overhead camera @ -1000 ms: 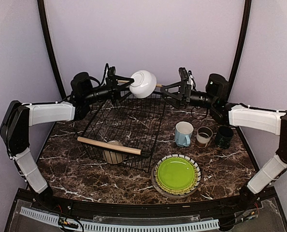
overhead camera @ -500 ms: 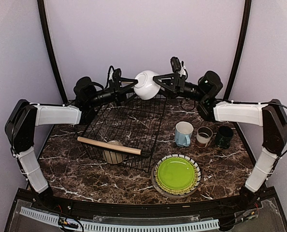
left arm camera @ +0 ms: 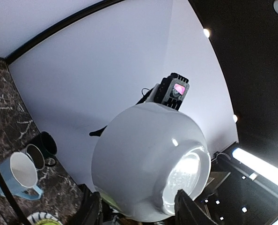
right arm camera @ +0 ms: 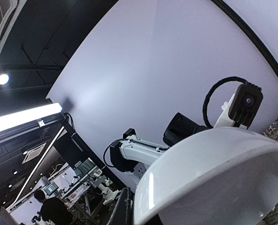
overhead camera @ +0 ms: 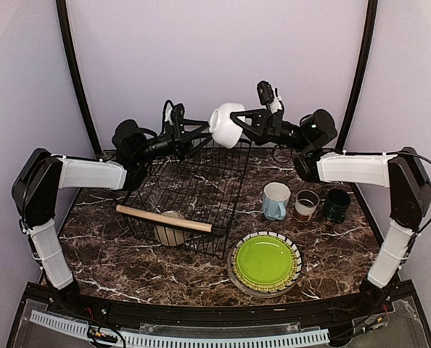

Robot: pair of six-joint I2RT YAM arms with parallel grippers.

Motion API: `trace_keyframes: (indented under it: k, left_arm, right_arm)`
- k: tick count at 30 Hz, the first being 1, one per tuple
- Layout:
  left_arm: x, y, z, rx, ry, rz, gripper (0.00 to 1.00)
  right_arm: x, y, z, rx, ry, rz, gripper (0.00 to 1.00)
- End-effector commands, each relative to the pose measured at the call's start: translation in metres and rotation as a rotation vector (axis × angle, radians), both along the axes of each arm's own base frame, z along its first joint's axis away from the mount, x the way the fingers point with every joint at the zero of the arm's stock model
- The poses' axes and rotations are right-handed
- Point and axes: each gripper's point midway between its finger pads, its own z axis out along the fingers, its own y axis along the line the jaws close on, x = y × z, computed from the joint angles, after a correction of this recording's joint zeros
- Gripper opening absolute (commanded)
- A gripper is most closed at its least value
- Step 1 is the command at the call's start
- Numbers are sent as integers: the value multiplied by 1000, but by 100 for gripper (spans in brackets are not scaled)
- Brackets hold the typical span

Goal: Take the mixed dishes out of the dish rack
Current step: Pass from the left arm to the right, then place the bowl at the corner of the board.

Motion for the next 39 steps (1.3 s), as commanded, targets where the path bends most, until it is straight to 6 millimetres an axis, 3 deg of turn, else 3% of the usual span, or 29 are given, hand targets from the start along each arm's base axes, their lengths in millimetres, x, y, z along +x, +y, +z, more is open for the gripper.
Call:
trace_keyframes:
  k: [1,2,4,9,14,15,16,17,18,21,25,33,39]
  left_arm:
    - [-6,1,-7,14,-24,-8,57]
    - [-6,2,-11,22,-18,-4,68]
    - [-3,6,-17,40,-15,22,81]
    - [3,20,-35,127,-26,92,94]
    - [8,31,-55,287,0,161,96]
    - [6,34,-51,313,-45,176,97]
    - [7,36,-62,367,-37,194,97]
    - [6,38,-59,383,-50,205,97]
    - [7,42,-71,440,-39,222,98]
    - [6,49,-76,522,-34,248,98]
    - [4,58,-95,616,-9,269,98]
    - [4,57,-105,646,11,262,98]
    - [3,53,-108,656,22,244,98]
  right_arm:
    - [-11,-13,21,49,-95,-10,0]
    - [-10,-15,21,45,-96,-13,0]
    - [-12,-21,23,39,-114,-16,0]
    - [0,-50,10,-36,-100,-125,0]
    - [40,-83,-42,-271,-3,-335,0]
    - [49,-91,-54,-335,15,-386,0]
    - [57,-98,-66,-401,15,-440,0]
    - [63,-106,-77,-467,12,-497,0]
    - [74,-118,-86,-532,5,-589,0]
    - [92,-153,-118,-783,-29,-789,0]
    - [109,-195,-156,-1107,-46,-933,0]
    - [136,-248,-228,-1575,27,-941,0]
    - [156,-262,-275,-1672,93,-877,0]
